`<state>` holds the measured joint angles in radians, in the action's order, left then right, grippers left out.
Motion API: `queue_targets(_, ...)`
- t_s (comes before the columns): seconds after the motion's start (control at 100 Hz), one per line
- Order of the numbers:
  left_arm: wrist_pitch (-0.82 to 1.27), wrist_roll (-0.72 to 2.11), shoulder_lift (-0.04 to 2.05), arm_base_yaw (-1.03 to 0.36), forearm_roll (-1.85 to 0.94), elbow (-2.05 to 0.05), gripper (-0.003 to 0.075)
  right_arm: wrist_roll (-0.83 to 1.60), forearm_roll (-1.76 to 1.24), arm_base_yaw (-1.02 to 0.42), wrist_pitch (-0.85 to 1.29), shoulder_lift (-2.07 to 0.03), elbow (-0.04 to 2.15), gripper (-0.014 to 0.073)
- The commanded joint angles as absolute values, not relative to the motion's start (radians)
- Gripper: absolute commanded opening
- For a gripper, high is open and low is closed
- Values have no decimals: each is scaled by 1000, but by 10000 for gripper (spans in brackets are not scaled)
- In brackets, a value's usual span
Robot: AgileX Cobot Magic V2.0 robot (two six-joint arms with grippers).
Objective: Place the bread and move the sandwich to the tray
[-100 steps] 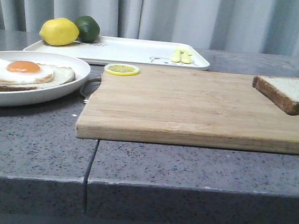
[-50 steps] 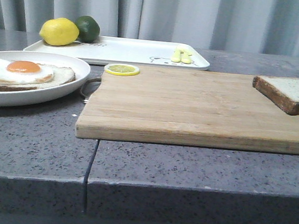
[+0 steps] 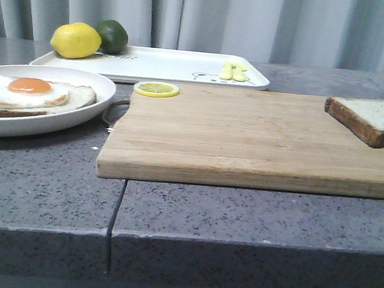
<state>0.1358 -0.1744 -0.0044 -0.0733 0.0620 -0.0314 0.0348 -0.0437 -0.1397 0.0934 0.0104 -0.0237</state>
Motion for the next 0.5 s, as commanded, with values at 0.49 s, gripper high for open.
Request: queue_targets(0.49,440,-186,301,-79,-49,-501,-19,30,-123,-132,415,-329,476,-117)
